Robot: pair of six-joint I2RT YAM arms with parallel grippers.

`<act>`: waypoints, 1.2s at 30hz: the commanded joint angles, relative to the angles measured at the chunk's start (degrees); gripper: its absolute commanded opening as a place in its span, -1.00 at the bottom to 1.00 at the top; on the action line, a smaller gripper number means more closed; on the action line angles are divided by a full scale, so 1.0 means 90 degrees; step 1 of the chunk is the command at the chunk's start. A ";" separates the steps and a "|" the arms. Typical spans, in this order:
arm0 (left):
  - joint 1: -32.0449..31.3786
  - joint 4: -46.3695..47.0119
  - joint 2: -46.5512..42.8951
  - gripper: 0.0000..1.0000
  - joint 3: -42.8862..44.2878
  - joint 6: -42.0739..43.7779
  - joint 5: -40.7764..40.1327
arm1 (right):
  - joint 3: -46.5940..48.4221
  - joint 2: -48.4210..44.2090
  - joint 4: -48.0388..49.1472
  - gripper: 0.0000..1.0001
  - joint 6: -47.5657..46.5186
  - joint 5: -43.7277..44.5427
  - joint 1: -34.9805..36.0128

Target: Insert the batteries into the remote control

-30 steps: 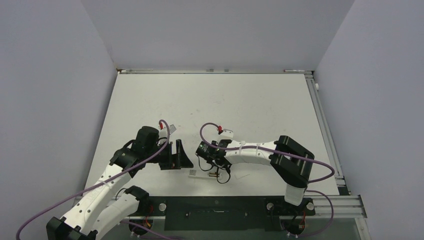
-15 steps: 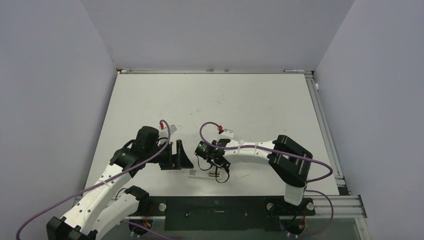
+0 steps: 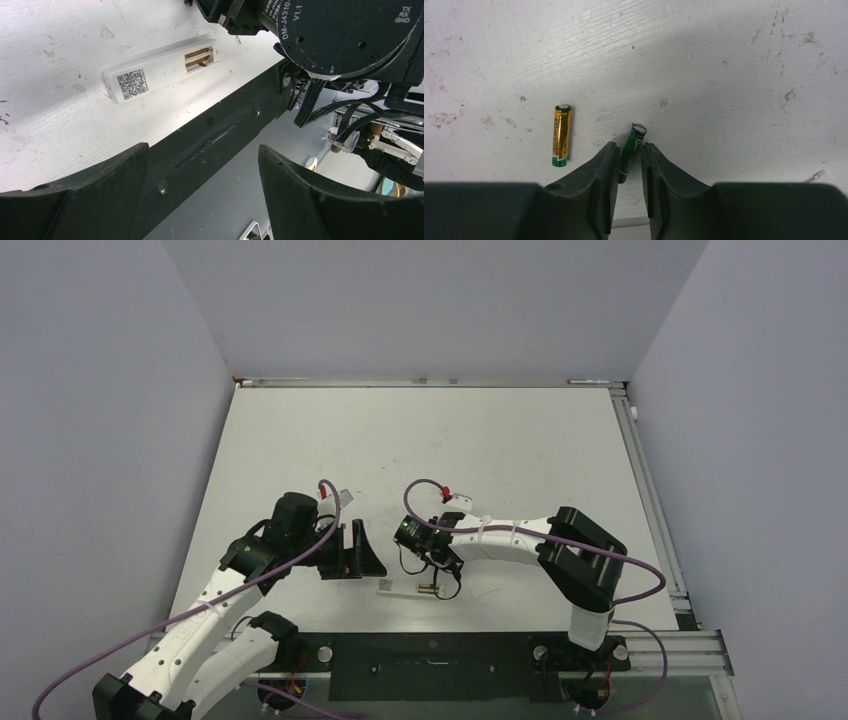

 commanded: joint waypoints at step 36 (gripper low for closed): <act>0.0118 0.0794 0.0481 0.52 0.0110 -0.0435 0.0292 | -0.0857 -0.2232 0.1549 -0.83 -0.4506 -0.1297 -0.0530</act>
